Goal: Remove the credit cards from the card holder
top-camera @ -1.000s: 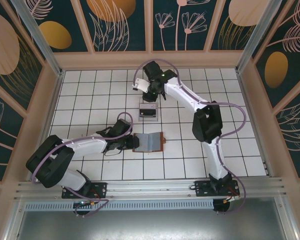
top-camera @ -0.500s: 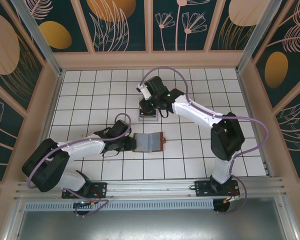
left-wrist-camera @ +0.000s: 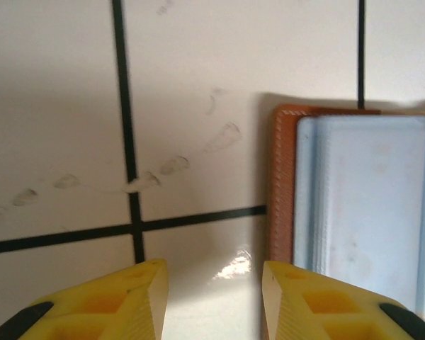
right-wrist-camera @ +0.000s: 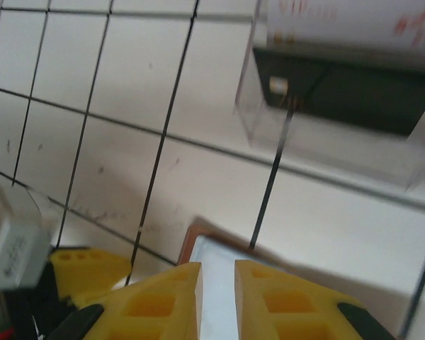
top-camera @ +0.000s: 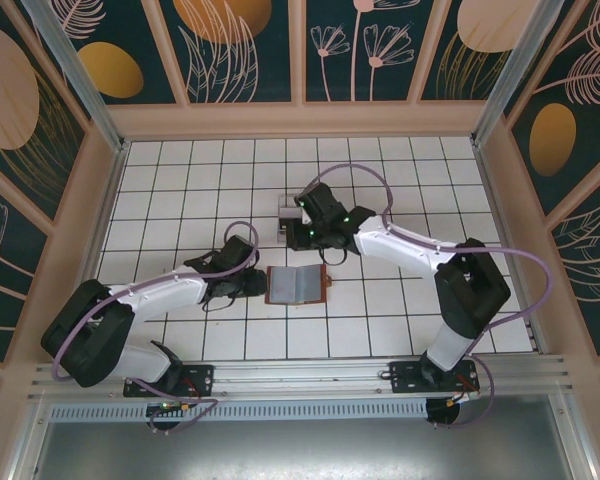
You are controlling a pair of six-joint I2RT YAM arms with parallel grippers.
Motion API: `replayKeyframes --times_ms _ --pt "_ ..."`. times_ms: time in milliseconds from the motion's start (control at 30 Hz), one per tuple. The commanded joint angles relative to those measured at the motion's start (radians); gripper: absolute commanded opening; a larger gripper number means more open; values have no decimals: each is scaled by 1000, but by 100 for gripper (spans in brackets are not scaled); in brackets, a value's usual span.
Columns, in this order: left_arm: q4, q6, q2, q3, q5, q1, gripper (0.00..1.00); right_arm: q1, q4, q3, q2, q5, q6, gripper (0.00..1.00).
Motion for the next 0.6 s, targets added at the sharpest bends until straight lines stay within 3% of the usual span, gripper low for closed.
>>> replayKeyframes --times_ms 0,200,567 --pt "-25 44 -33 6 10 49 41 31 77 -57 -7 -83 125 21" --pt "-63 82 -82 -4 -8 117 42 81 120 -91 43 -115 201 25" --pt "-89 88 -117 2 -53 120 42 128 176 -68 156 -202 263 31"
